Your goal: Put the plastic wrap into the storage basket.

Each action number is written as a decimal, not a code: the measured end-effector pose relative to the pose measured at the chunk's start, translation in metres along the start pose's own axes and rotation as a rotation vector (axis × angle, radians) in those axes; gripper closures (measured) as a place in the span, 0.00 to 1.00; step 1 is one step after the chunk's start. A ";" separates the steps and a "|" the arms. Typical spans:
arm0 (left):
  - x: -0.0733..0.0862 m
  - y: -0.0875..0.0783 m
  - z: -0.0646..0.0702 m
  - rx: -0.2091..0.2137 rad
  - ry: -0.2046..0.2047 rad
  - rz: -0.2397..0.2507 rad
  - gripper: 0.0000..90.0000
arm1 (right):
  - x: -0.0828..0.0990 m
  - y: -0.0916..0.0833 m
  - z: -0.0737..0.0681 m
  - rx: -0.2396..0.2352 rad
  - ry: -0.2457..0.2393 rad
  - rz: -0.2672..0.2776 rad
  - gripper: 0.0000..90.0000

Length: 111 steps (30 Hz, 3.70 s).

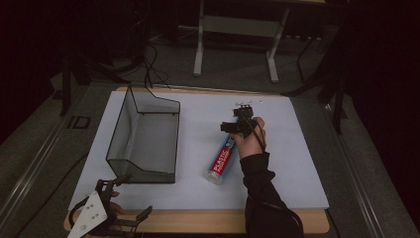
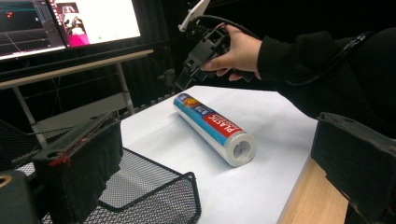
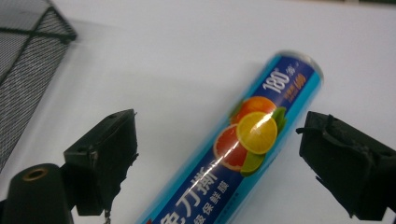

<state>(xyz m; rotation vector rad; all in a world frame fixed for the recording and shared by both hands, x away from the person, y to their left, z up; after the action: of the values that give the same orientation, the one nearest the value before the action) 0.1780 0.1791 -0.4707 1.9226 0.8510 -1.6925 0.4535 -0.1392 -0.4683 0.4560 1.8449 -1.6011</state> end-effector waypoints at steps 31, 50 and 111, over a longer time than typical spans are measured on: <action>0.000 0.000 0.001 -0.002 0.025 -0.010 0.03 | 0.031 0.065 0.019 0.007 0.300 -0.240 0.14; 0.000 0.000 0.001 -0.009 0.038 -0.008 0.03 | 0.032 0.071 0.020 -0.038 0.413 -0.284 0.28; 0.000 0.000 0.000 -0.014 0.041 -0.008 0.03 | 0.056 0.036 -0.056 -0.258 -0.745 -0.372 0.35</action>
<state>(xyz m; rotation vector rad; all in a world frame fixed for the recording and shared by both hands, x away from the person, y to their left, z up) 0.1784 0.1791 -0.4707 1.9534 0.8851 -1.6526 0.4220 -0.0856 -0.5300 -0.5653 1.5481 -1.4429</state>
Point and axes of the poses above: each handheld gripper's, and its own axes: y roughly forward along the jaws, x roughly out of its underside, z roughly to its right, the point moved 4 cm from there along y, roughly forward along the jaws, and after that the axes turned 1 degree about -x, right-handed, at the moved point
